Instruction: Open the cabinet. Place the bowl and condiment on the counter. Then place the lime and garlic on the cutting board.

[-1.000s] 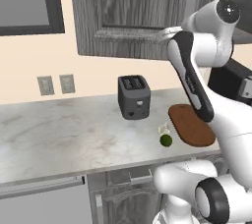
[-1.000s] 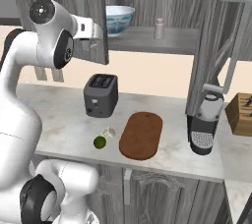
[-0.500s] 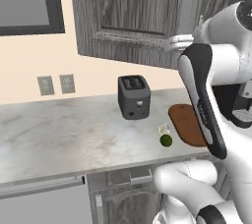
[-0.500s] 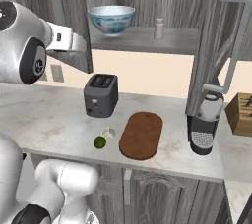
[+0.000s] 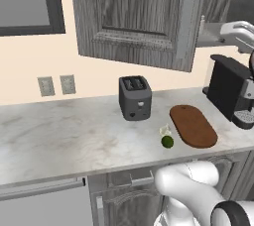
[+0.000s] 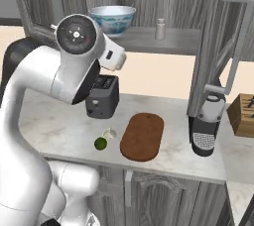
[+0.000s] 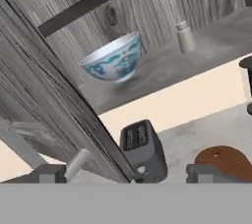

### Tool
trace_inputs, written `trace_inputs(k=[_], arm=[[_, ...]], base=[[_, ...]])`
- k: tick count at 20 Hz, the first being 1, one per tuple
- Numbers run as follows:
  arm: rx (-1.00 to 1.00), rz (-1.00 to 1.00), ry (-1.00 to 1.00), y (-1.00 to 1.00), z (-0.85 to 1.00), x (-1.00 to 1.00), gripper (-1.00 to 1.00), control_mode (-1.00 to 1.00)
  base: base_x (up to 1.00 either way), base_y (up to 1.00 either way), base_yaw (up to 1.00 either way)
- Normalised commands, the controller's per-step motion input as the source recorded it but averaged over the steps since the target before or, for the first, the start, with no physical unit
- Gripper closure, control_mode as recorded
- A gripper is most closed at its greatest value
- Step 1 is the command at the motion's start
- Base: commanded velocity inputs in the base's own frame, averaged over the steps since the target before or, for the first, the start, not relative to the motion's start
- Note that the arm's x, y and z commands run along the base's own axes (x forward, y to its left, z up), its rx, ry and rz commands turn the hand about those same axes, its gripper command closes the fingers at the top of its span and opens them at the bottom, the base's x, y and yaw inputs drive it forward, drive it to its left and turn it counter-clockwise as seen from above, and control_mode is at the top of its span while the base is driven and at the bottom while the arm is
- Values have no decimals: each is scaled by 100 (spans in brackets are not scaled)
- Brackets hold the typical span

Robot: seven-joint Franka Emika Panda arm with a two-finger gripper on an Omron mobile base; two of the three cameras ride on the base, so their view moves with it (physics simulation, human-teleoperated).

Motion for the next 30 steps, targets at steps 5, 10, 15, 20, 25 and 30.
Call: trace_inputs(k=[5, 10, 15, 20, 25, 30], arm=[[49, 18, 12, -14, -6, 100, -100, -100], [48, 39, 1, -2, -5, 100, -100, -100], [34, 39, 7, 12, -15, 100, -100, -100], [-7, 57, -1, 91, -3, 39, -100, -100], [-34, 47, -14, 100, 17, -78, -100, -100], [-39, 34, -18, 100, 35, -100, -100, -100]], base=[[0, 0, 0], [0, 0, 0], [0, 0, 0], [0, 0, 0], [0, 0, 0], [0, 0, 0]])
